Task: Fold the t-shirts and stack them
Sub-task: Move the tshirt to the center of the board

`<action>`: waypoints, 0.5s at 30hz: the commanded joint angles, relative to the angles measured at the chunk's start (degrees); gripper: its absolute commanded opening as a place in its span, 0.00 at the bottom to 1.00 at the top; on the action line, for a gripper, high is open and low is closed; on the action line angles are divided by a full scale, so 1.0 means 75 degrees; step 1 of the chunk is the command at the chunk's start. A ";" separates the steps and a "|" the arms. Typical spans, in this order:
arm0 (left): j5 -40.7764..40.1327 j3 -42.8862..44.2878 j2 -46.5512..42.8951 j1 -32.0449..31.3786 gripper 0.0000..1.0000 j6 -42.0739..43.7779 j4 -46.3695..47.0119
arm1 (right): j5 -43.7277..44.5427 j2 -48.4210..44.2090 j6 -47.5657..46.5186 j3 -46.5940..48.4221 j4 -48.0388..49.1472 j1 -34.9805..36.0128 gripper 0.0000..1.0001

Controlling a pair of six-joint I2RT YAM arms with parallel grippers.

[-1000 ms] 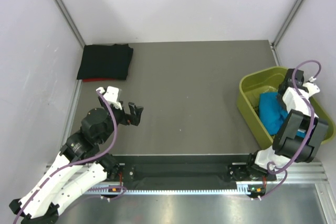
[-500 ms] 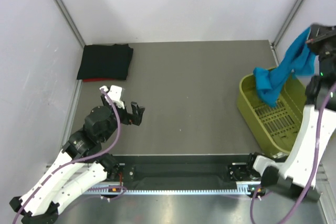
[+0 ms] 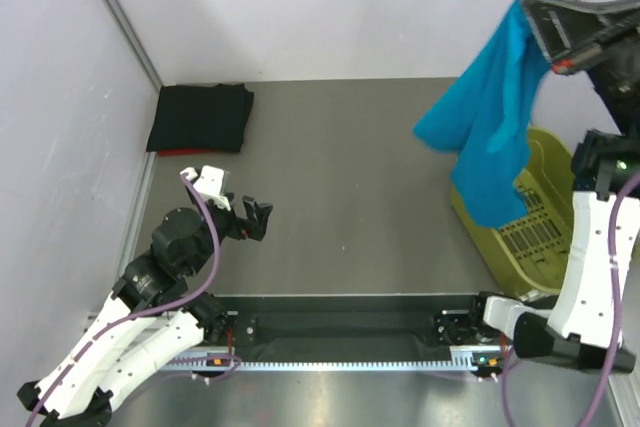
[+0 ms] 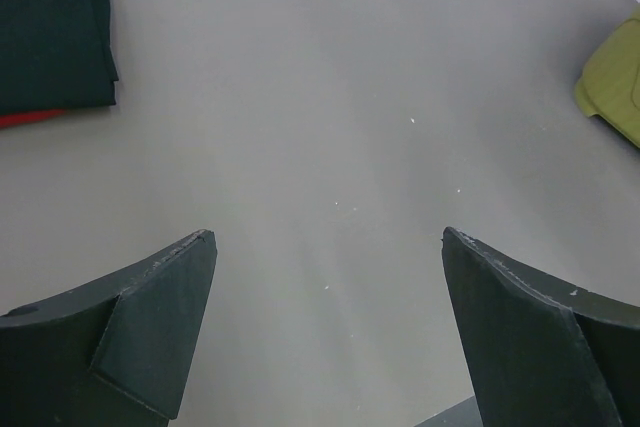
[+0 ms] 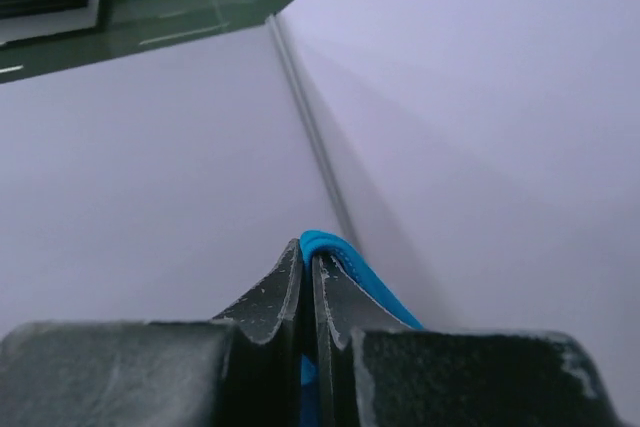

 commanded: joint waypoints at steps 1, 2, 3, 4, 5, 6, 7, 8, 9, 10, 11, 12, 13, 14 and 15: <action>0.0099 0.0082 -0.0079 -0.0003 0.99 0.0010 0.0279 | -0.0495 0.0389 -0.0888 0.0378 -0.0940 0.1116 0.00; 0.0122 0.0094 -0.0090 0.0008 0.99 -0.0002 0.0268 | -0.0448 0.0482 -0.1413 0.0508 -0.1292 0.1341 0.00; 0.0157 0.0129 -0.0090 -0.0003 0.99 -0.0025 0.0279 | -0.0425 0.0669 -0.1592 0.0637 -0.1841 0.1529 0.00; 0.0192 0.0164 -0.0079 0.0008 0.99 -0.0072 0.0291 | -0.0343 0.0787 -0.1745 0.0894 -0.2078 0.1821 0.00; 0.0309 0.0222 -0.0090 0.0009 0.99 -0.0107 0.0314 | -0.0296 0.0916 -0.1955 0.1059 -0.2290 0.1940 0.00; 0.0368 0.0281 -0.0044 -0.0003 0.99 -0.0235 0.0349 | -0.0238 0.1195 -0.2050 0.1223 -0.2756 0.2057 0.00; 0.0415 0.0340 -0.0009 -0.0003 0.99 -0.0341 0.0373 | -0.0191 0.1349 -0.2133 0.1514 -0.2865 0.2372 0.00; 0.0671 0.0445 0.0015 -0.0003 0.99 -0.0446 0.0420 | -0.0167 0.1490 -0.2273 0.1656 -0.3179 0.2514 0.00; 0.0824 0.0492 0.0096 -0.0003 0.99 -0.0656 0.0571 | -0.0120 0.1804 -0.2355 0.1820 -0.3554 0.2817 0.00; 0.1000 0.0516 0.0143 -0.0003 0.99 -0.0774 0.0665 | -0.0073 0.1970 -0.2484 0.2170 -0.3859 0.2983 0.00; 0.1233 0.0528 0.0190 -0.0003 0.99 -0.0903 0.0736 | 0.0008 0.2122 -0.2821 0.2382 -0.4129 0.3158 0.00; 0.1340 0.0528 0.0272 0.0008 0.99 -0.1159 0.0899 | 0.0299 0.2391 -0.2999 0.2570 -0.4387 0.3531 0.00; 0.1411 0.0516 0.0331 -0.0003 0.99 -0.1266 0.0958 | 0.0441 0.2521 -0.3198 0.2816 -0.4761 0.3721 0.00; 0.1481 0.0481 0.0378 0.0008 0.99 -0.1360 0.0994 | 0.0559 0.2627 -0.3478 0.2911 -0.4869 0.3897 0.00; 0.1575 0.0469 0.0483 -0.0003 0.99 -0.1489 0.1041 | 0.0769 0.2825 -0.3562 0.2993 -0.4986 0.4049 0.00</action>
